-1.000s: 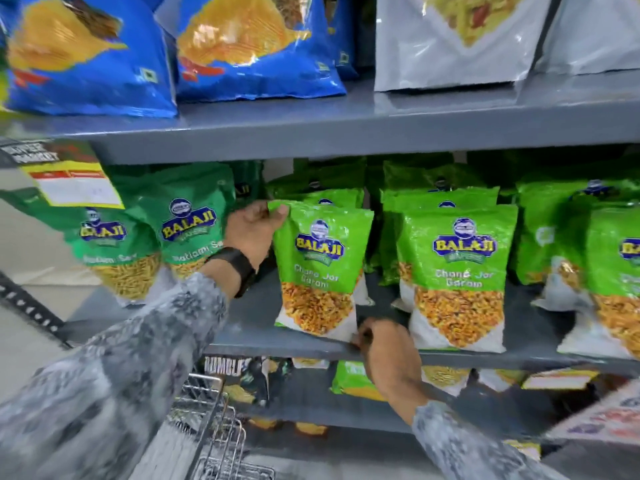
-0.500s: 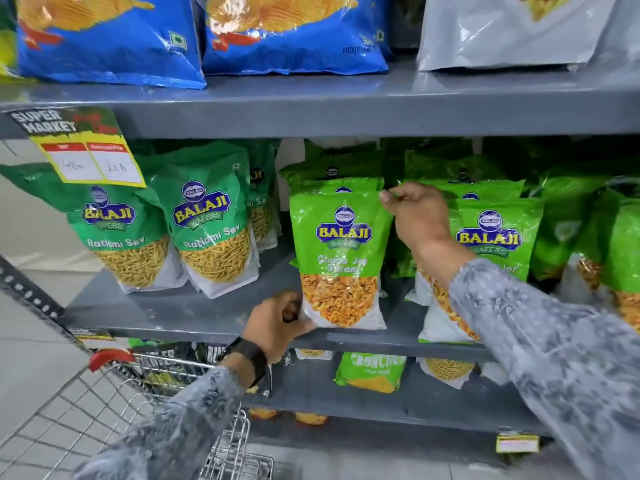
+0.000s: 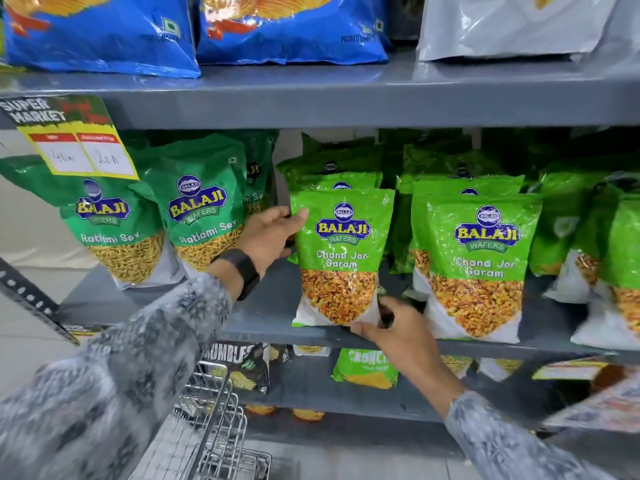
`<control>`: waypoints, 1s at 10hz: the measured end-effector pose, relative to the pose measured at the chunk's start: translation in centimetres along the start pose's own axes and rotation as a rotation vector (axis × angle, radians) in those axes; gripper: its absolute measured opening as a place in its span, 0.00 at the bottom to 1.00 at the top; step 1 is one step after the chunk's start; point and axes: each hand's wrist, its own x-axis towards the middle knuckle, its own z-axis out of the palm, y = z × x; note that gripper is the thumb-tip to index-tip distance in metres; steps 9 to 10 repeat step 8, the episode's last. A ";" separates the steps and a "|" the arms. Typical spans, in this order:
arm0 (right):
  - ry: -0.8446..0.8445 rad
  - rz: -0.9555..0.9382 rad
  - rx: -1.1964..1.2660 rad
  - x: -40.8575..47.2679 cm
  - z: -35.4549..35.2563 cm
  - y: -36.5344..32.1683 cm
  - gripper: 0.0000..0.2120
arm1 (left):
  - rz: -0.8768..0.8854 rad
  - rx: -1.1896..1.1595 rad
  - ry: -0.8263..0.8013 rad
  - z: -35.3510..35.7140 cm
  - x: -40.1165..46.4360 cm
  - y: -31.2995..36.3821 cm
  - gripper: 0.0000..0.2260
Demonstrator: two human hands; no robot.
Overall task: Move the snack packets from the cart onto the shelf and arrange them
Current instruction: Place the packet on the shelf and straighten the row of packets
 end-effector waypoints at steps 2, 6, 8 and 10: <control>0.142 0.029 -0.100 0.7 0.6 0.7 0.14 | 0.037 -0.066 0.132 0.1 0.7 -0.5 0.07; 0.260 -0.009 0.332 0.7 1.3 -0.7 0.16 | 0.007 -0.037 -0.013 3.4 -7.3 -10.0 0.23; 0.215 0.026 0.339 -0.8 0.1 -1.1 0.18 | -0.003 0.061 0.027 3.3 -8.9 -8.6 0.25; 0.215 0.026 0.339 -0.8 0.1 -1.1 0.18 | -0.003 0.061 0.027 3.3 -8.9 -8.6 0.25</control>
